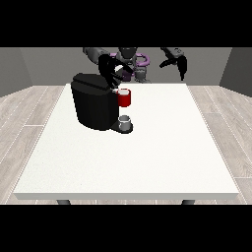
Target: Insert the coffee pod into the coffee machine and close the lid
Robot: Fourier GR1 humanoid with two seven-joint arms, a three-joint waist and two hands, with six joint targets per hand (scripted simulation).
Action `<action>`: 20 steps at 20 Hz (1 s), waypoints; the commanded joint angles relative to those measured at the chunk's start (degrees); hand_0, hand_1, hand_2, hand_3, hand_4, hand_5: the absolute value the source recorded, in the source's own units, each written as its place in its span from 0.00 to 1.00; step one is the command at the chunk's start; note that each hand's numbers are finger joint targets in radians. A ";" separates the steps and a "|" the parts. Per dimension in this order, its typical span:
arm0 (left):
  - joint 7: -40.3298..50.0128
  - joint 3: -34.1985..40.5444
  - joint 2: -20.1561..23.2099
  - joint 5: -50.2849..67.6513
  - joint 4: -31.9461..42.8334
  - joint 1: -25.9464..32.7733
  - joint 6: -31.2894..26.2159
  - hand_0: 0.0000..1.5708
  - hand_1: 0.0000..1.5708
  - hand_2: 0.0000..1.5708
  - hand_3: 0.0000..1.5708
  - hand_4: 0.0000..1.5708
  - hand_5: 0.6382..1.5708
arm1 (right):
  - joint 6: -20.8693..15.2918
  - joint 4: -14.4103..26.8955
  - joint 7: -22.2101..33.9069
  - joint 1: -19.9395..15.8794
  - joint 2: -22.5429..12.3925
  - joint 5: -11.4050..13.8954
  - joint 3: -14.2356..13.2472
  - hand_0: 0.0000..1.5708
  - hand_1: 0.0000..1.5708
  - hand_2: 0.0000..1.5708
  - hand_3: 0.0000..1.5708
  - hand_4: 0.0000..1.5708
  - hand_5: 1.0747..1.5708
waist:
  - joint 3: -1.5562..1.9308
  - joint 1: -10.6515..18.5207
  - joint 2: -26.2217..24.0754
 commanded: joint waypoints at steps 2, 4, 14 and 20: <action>-2.33 -0.21 -0.75 -0.02 1.21 -1.45 0.36 0.00 0.00 0.00 0.00 0.25 1.00 | 1.53 -3.98 -3.68 -6.50 4.23 -1.08 2.35 0.00 0.00 0.00 0.00 0.15 1.00 | -1.21 4.29 2.01; -0.57 -1.56 -1.22 -0.12 -0.15 -2.80 -0.31 0.00 0.00 0.00 0.00 0.26 1.00 | 0.67 -3.41 -0.89 -7.40 4.06 -0.28 2.02 0.00 0.00 0.00 0.00 0.06 1.00 | -1.16 7.59 1.86; -0.94 -3.37 -2.17 1.18 0.14 -6.56 -2.94 0.00 0.00 0.00 0.00 0.28 1.00 | 1.74 -7.69 3.41 -9.69 -1.34 2.10 -0.26 0.00 0.00 0.00 0.00 0.00 1.00 | -1.14 14.46 5.82; -0.34 -4.02 -1.70 0.39 0.21 -9.86 -3.25 0.00 0.00 0.00 0.00 0.27 1.00 | 3.00 -9.42 4.57 -10.36 -3.21 0.77 -3.01 0.00 0.00 0.00 0.00 0.00 1.00 | -1.04 17.65 8.46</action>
